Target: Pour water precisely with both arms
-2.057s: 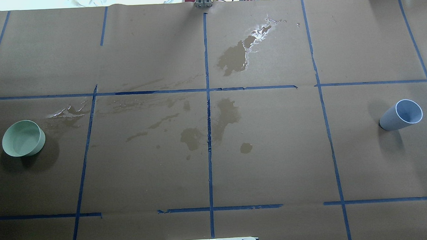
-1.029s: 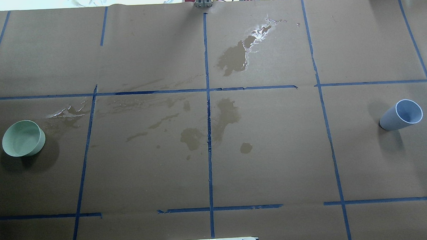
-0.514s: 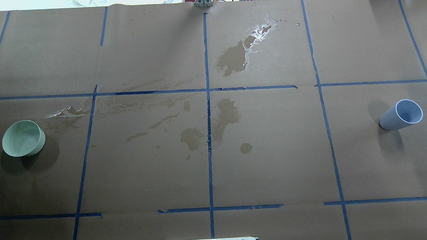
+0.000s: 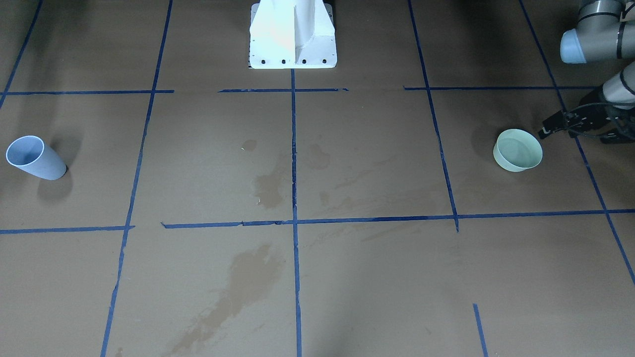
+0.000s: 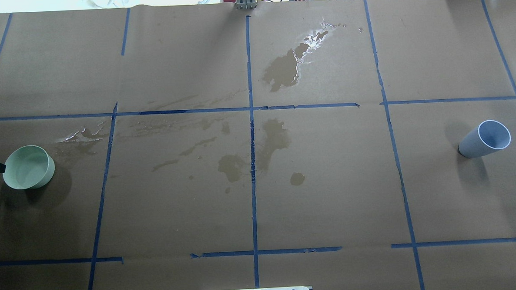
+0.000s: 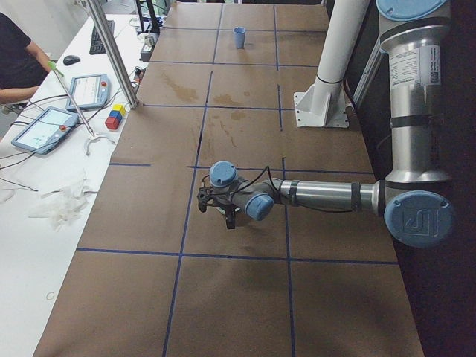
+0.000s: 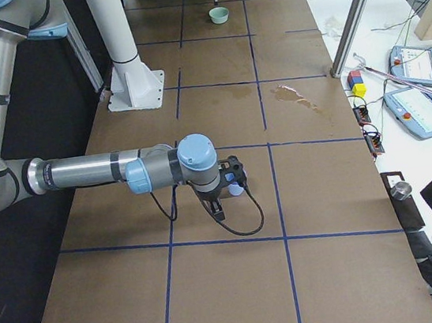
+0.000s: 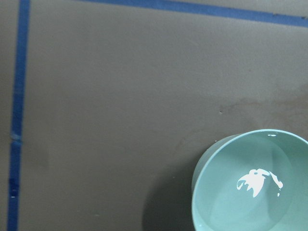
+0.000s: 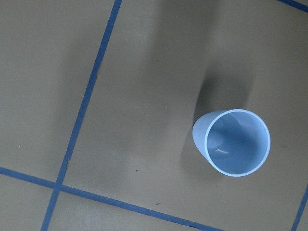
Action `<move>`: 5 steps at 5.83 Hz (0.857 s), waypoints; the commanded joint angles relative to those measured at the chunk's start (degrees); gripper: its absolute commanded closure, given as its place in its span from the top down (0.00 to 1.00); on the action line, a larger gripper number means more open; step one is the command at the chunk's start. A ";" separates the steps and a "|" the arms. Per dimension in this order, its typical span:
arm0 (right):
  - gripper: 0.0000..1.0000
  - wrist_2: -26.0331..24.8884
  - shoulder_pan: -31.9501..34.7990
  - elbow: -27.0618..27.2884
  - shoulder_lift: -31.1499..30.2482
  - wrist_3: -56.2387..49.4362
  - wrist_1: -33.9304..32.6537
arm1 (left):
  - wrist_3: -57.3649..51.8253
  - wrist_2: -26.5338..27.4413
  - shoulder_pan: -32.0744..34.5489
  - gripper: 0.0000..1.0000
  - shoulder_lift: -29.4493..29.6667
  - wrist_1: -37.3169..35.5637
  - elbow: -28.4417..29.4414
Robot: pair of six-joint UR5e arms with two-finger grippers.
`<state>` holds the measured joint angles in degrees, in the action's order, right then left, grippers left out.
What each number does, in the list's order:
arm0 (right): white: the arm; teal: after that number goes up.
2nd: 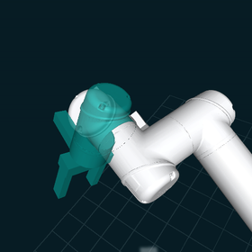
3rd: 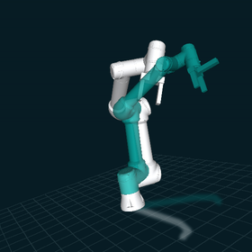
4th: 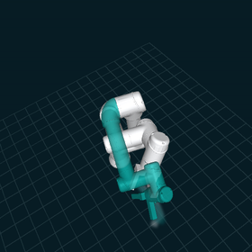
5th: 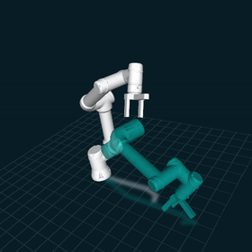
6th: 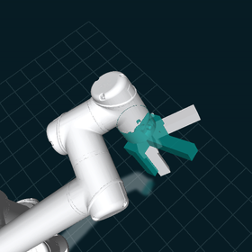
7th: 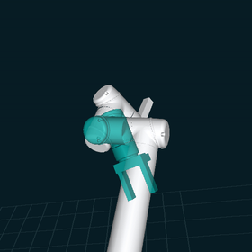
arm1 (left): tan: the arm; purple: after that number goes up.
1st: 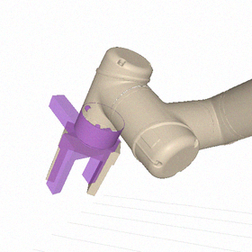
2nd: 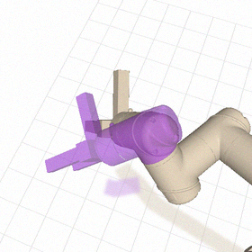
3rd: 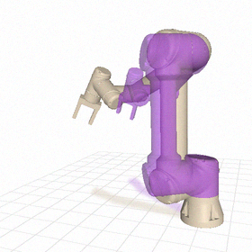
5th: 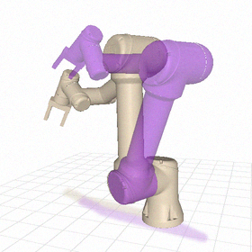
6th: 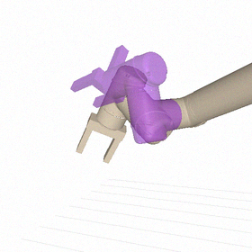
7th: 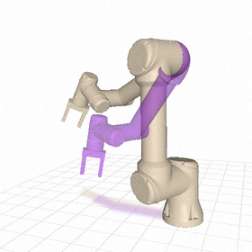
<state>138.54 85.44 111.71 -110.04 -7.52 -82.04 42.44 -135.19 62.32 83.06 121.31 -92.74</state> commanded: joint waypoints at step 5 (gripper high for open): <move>1.00 -0.03 -0.01 -0.09 0.00 0.49 0.13 | 0.36 0.02 -2.64 0.31 3.50 0.15 4.32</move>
<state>138.54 85.43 111.62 -110.04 -7.01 -81.97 42.75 -135.18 59.76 85.98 121.46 -88.71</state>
